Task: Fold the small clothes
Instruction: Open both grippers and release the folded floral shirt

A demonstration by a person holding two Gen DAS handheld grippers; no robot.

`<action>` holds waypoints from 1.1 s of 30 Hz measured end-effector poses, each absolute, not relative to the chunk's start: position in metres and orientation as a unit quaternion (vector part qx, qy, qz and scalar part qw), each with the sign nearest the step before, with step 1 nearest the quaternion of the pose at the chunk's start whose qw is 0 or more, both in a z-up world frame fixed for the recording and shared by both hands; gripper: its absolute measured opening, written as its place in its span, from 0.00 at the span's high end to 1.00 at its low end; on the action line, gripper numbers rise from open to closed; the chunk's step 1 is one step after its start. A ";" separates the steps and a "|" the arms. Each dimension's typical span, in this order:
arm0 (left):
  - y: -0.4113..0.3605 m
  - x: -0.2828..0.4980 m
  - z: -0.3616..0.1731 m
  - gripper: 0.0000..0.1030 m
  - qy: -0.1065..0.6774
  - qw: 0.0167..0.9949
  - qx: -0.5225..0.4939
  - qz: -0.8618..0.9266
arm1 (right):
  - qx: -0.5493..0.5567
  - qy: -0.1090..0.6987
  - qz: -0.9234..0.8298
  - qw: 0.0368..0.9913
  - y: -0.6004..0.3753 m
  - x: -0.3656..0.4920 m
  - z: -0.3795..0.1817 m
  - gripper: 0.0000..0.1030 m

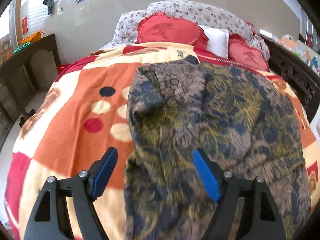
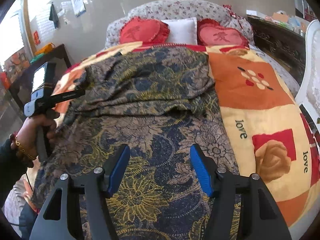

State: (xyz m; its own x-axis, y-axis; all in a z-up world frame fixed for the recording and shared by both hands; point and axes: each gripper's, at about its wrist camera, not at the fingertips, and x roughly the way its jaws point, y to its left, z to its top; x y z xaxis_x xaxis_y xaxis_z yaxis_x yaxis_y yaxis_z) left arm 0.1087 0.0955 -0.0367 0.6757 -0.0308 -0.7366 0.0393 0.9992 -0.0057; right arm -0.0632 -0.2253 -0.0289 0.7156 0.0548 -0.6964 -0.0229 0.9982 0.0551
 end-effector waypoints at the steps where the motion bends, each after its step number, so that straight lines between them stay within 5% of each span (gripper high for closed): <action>1: 0.091 0.101 -0.035 0.20 0.406 0.914 0.009 -0.022 | 0.016 0.370 0.020 0.929 -0.225 -0.065 -0.027 0.21; 9: 0.031 0.053 -0.087 0.15 0.461 0.886 0.043 -0.014 | -0.023 0.402 -0.003 0.915 -0.230 -0.045 -0.053 0.21; 15: 0.043 0.049 -0.094 0.01 0.455 0.891 0.001 -0.005 | -0.033 0.456 0.011 0.889 -0.233 -0.027 -0.102 0.21; 33: 0.041 0.046 -0.094 0.00 0.450 0.893 0.002 -0.005 | -0.057 0.417 0.011 0.907 -0.230 -0.037 -0.109 0.18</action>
State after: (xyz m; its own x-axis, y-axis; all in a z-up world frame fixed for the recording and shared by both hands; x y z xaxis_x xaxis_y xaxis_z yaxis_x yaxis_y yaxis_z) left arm 0.0461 0.0411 -0.0938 0.5956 -0.0063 -0.8032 0.0108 0.9999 0.0001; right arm -0.0368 -0.2305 -0.1094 0.6513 -0.0279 -0.7583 -0.0666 0.9934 -0.0937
